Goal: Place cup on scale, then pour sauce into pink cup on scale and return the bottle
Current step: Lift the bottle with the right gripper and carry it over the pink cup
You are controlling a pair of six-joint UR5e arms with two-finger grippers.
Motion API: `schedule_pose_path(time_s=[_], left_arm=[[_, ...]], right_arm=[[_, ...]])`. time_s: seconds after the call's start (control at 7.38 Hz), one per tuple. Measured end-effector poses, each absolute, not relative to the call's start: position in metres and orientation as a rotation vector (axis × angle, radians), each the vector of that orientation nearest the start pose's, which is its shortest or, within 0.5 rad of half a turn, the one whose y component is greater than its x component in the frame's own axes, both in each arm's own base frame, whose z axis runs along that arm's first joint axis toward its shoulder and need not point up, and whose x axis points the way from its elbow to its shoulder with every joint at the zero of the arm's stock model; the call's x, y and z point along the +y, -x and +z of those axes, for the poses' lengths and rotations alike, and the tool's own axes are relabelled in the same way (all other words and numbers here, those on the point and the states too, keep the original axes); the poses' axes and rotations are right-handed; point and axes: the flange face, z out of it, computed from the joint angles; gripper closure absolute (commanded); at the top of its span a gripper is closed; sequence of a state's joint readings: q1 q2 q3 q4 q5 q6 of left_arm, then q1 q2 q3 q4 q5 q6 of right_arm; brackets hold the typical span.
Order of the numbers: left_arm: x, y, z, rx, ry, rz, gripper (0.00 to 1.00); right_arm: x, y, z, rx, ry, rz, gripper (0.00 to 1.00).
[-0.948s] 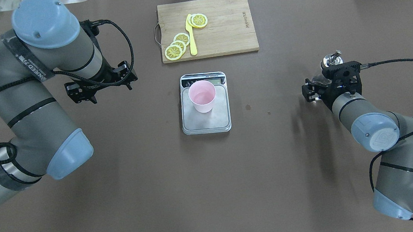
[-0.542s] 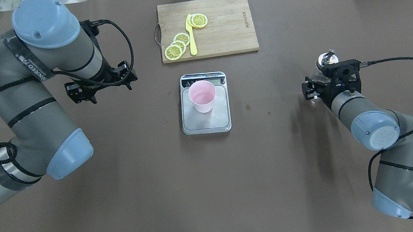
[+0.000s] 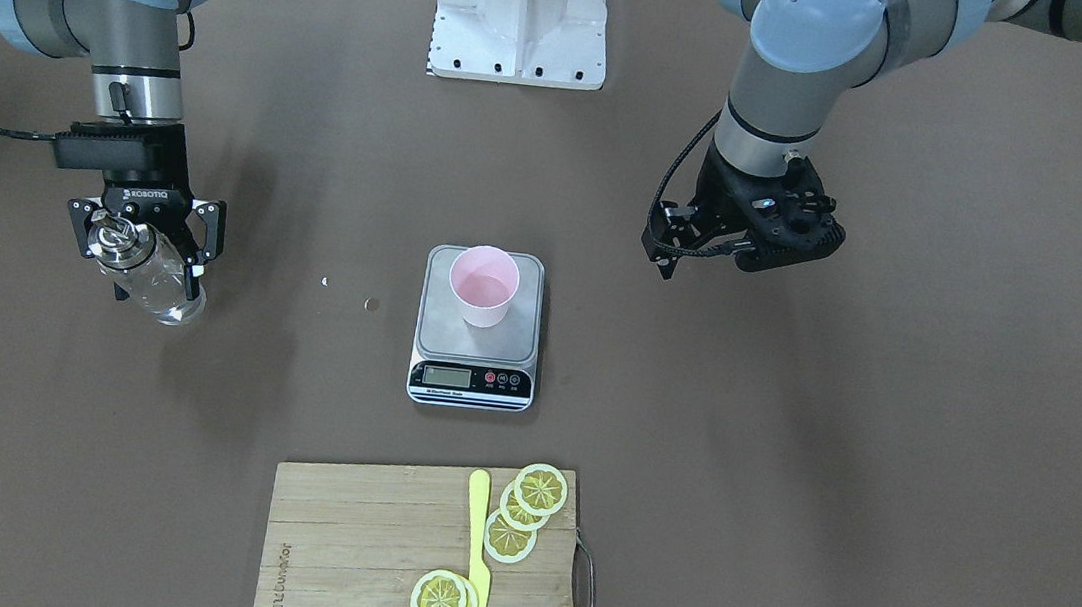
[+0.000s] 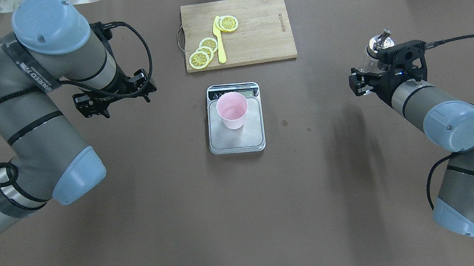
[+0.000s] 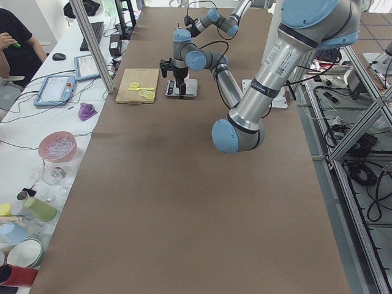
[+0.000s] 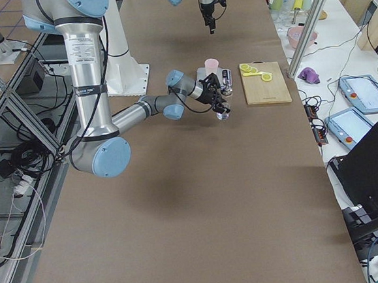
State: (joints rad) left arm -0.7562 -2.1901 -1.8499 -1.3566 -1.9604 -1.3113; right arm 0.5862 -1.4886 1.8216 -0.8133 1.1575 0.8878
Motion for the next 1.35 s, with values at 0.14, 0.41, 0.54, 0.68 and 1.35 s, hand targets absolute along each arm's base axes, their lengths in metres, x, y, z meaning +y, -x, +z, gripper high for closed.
schedule_pose_path(time_s=[0.14, 0.41, 0.54, 0.68, 1.35], left_arm=[[-0.502, -0.387, 0.211, 0.775, -0.004, -0.341, 0.02], [-0.514, -0.369, 0.215, 0.771, -0.024, -0.338, 0.03], [-0.521, -0.358, 0.222, 0.763, -0.032, -0.343, 0.03], [-0.529, -0.345, 0.229, 0.754, -0.040, -0.341, 0.03], [-0.557, -0.249, 0.304, 0.710, -0.039, -0.255, 0.02]], right_arm=[[-0.443, 0.343, 0.410, -0.596, -0.959, 0.079, 1.00], [-0.461, 0.352, 0.392, -0.421, -0.980, -0.016, 1.00], [-0.468, 0.362, 0.376, -0.332, -0.992, -0.056, 1.00], [-0.469, 0.375, 0.365, -0.275, -0.996, -0.091, 1.00], [-0.435, 0.450, 0.315, 0.043, -1.048, -0.294, 1.00]])
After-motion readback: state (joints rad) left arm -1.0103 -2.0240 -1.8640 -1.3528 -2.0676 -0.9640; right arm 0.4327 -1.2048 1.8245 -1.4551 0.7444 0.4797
